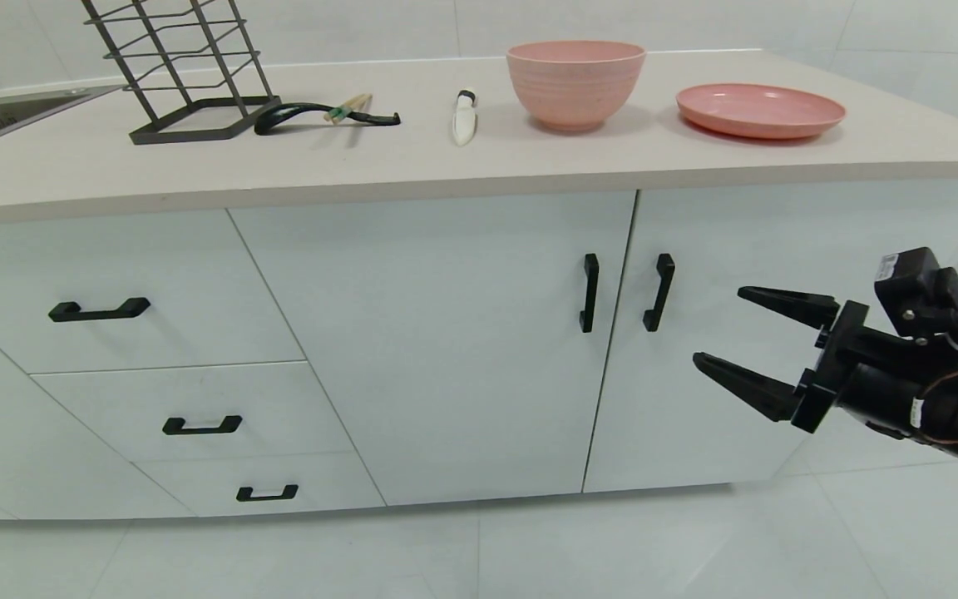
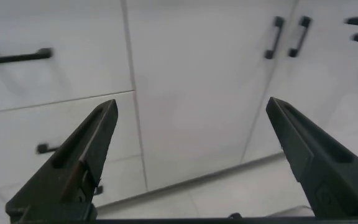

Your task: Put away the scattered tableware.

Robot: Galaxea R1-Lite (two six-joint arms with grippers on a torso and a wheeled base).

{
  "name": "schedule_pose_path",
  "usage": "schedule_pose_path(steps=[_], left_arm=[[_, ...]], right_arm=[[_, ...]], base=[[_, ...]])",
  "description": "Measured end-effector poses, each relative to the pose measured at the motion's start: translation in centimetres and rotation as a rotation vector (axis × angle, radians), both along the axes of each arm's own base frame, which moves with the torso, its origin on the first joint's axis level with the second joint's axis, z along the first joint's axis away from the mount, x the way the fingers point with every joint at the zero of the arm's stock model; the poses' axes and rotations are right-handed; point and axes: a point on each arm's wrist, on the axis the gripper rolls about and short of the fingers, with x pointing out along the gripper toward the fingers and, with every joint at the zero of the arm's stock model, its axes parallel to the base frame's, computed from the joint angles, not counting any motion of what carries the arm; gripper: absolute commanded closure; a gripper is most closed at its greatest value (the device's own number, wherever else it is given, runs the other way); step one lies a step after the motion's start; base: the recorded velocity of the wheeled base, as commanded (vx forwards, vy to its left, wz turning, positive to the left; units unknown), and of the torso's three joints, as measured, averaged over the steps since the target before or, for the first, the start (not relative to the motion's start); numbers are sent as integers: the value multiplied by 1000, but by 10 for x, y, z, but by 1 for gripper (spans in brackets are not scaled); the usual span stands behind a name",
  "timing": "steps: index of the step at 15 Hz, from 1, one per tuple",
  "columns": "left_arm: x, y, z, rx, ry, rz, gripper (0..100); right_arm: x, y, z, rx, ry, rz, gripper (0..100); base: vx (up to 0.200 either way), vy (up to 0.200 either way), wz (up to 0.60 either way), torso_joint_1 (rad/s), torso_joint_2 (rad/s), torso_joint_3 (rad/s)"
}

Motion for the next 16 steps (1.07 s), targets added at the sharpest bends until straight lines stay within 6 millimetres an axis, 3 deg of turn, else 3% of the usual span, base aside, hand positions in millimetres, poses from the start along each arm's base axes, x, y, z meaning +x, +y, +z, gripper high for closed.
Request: schedule_pose_path(steps=[4, 7, 13, 16], left_arm=[[38, -8, 44, 131, -29, -226, 0], [79, -22, 62, 249, -100, -455, 0], [161, -61, 59, 335, -151, -771, 0], [200, -107, 58, 327, -186, -977, 0]], right_arm=[[11, 14, -5, -10, 0, 52, 0], [8, 12, -13, -21, 27, 54, 0], [3, 6, -11, -19, 19, 44, 0], [-2, -3, -8, -22, 8, 78, 0]], base=[[0, 0, 0, 0, 0, 0], [0, 0, 0, 0, 0, 0], [0, 0, 0, 0, 0, 0], [0, 0, 0, 0, 0, 0]])
